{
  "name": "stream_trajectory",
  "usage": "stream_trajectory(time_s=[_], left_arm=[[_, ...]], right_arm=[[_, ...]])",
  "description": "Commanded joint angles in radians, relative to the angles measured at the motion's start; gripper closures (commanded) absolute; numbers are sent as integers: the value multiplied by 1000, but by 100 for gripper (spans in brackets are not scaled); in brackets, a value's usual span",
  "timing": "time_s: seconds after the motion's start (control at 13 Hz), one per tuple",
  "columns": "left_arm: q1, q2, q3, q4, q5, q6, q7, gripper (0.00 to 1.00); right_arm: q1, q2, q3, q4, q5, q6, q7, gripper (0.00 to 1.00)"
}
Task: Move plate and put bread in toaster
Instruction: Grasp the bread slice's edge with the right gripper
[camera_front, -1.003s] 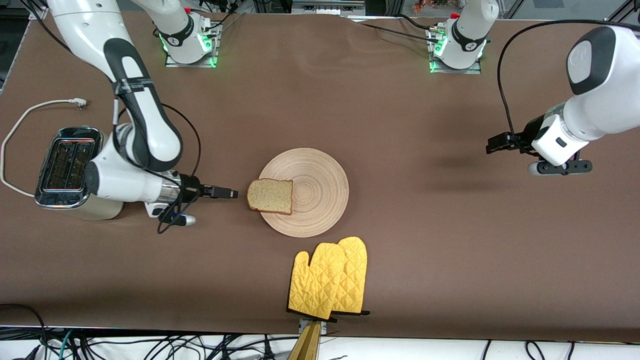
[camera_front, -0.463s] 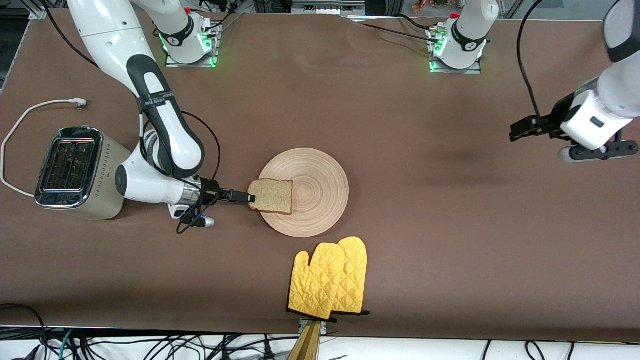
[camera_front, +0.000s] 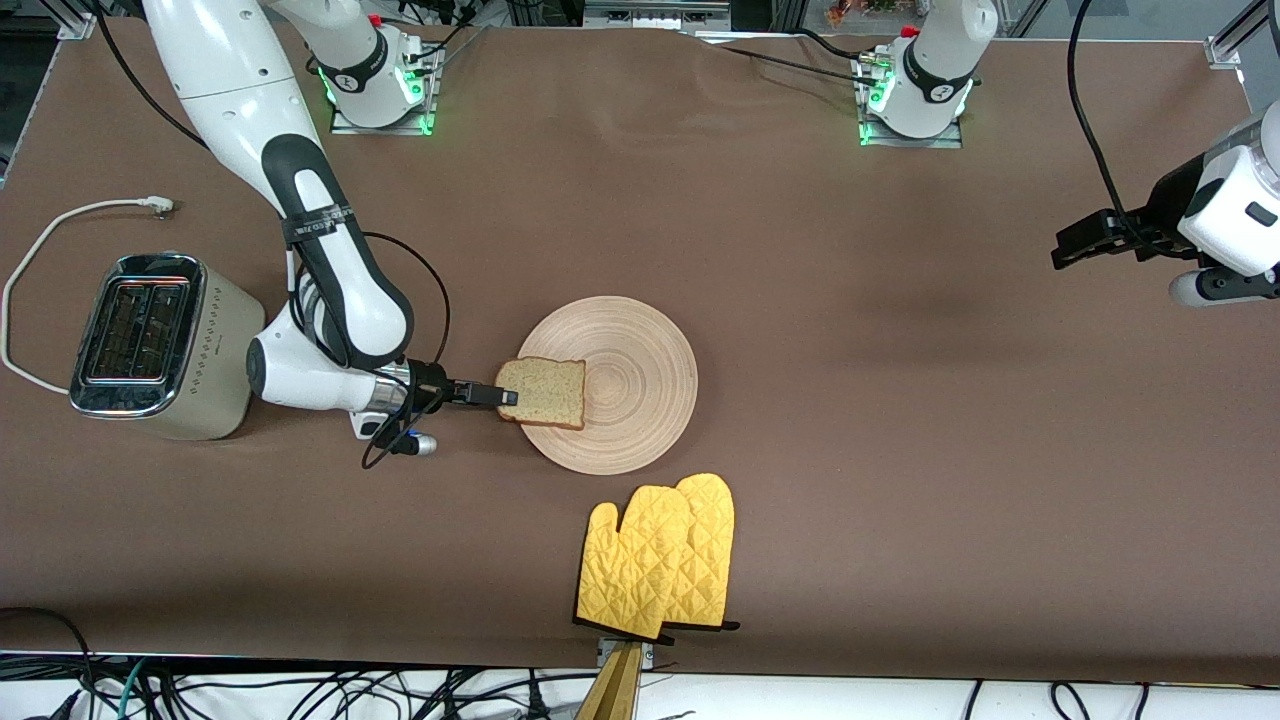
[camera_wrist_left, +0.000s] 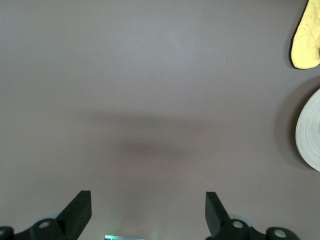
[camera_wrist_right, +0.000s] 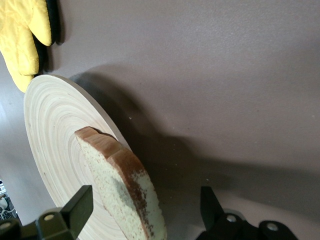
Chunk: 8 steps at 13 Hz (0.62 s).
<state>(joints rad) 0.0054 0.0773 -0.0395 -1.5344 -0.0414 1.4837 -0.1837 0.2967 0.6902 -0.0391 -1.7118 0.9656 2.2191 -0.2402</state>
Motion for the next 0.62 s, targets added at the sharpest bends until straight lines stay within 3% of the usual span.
stream_trajectory(time_s=[0.0,0.23,0.31,0.54], left_arm=[[-33,22,9,53,28,-30,0,0],[-31,22,3,69,28,-28,1,0],[-31,22,4,69,28,-28,4,0],[-19,24,7,69,25,-28,3,0]], right_arm=[[4,-3,1,3,24,2,-19,58],[15,-4,1,3,24,4,-19,96],[15,-6,1,3,24,2,-19,100],[39,-12,1,9,15,2,-17,100]])
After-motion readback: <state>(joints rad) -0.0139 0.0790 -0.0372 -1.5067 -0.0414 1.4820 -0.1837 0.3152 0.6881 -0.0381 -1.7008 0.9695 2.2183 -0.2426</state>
